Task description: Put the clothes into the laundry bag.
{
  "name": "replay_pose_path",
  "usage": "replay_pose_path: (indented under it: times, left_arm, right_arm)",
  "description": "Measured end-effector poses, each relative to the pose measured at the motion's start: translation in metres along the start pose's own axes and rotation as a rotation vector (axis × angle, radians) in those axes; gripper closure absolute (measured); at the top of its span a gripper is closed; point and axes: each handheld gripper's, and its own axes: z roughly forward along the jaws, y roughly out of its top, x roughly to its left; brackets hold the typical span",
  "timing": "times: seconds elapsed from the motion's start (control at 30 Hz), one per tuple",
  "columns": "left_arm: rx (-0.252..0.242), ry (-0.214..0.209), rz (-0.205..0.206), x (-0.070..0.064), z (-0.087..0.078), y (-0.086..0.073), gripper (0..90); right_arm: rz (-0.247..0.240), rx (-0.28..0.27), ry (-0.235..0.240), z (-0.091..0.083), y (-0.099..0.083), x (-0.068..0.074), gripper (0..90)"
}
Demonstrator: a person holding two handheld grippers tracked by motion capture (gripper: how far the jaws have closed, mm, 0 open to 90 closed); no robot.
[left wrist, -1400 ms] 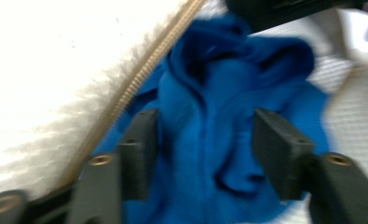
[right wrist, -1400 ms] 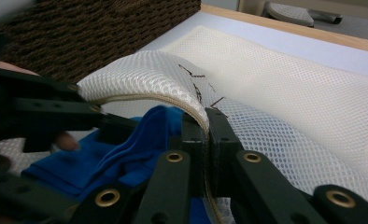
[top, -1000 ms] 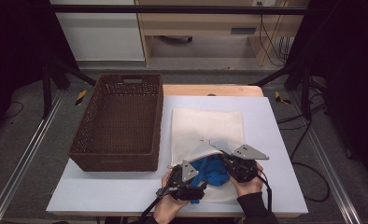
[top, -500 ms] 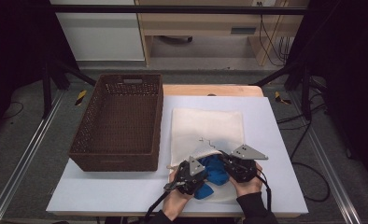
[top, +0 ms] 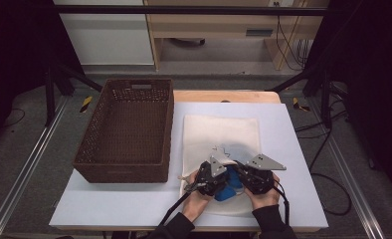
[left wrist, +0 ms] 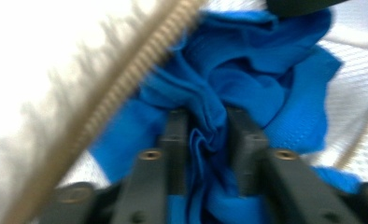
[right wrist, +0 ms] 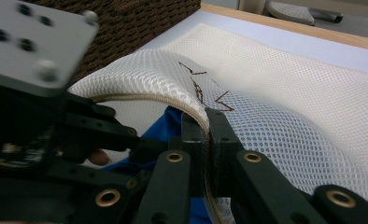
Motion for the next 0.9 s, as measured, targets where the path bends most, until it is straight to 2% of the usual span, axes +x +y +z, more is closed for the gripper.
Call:
replay_pose_path:
  times: [0.07,0.1,0.13,0.2,0.27,0.33,0.37,0.5,0.57,0.6,0.67,0.77,0.8,0.83,0.9]
  left_arm:
    - [-0.025,-0.017,0.022,-0.004,-0.011,0.001,51.5]
    - [-0.025,-0.017,0.022,-0.004,-0.011,0.001,46.7]
    - [-0.033,-0.047,0.025,-0.006,-0.024,0.003,43.5]
    - [-0.027,-0.065,0.041,-0.007,-0.036,0.003,35.9]
    - [-0.019,-0.061,0.064,-0.008,-0.045,0.001,32.7]
    - [-0.004,-0.066,0.068,-0.007,-0.051,-0.003,30.3]
    - [-0.004,-0.066,0.068,-0.007,-0.051,-0.003,30.2]
    - [0.076,-0.081,0.058,-0.004,-0.041,-0.022,29.8]
    - [0.102,-0.086,0.041,-0.004,-0.032,-0.026,32.2]
    - [0.113,-0.086,0.040,-0.005,-0.029,-0.027,36.2]
    - [0.102,-0.063,0.036,-0.006,-0.025,-0.026,42.1]
    - [0.110,-0.041,0.034,-0.008,-0.024,-0.022,59.3]
    - [0.110,-0.034,0.043,-0.008,-0.022,-0.020,59.3]
    - [0.114,-0.022,0.046,-0.010,-0.019,-0.016,69.5]
    - [0.108,-0.008,0.045,-0.012,-0.017,-0.012,76.3]
  right_arm:
    - [0.001,-0.004,-0.001,0.000,0.000,0.000,87.0]
    - [0.001,-0.004,-0.001,0.000,0.000,0.000,87.0]
    - [0.001,-0.007,-0.003,-0.002,0.000,-0.001,86.9]
    - [0.002,-0.010,-0.007,-0.002,0.001,-0.001,86.9]
    - [0.004,-0.010,-0.007,-0.002,0.000,-0.001,86.9]
    - [0.004,-0.009,-0.006,-0.002,0.000,-0.001,86.8]
    - [0.004,-0.009,-0.006,-0.002,0.000,-0.001,86.8]
    - [-0.001,-0.004,-0.007,-0.001,0.000,-0.001,86.8]
    - [0.001,-0.002,-0.006,-0.001,0.000,0.000,86.8]
    - [0.000,0.000,-0.005,-0.001,0.000,0.000,86.8]
    - [0.002,0.001,-0.004,-0.001,0.000,0.000,86.8]
    - [0.003,0.000,-0.002,-0.001,0.000,0.000,86.9]
    - [0.003,0.000,-0.002,-0.001,0.000,0.000,86.9]
    - [0.001,0.003,-0.004,0.000,0.000,0.001,86.9]
    - [-0.006,0.004,-0.005,0.000,0.000,0.001,86.9]
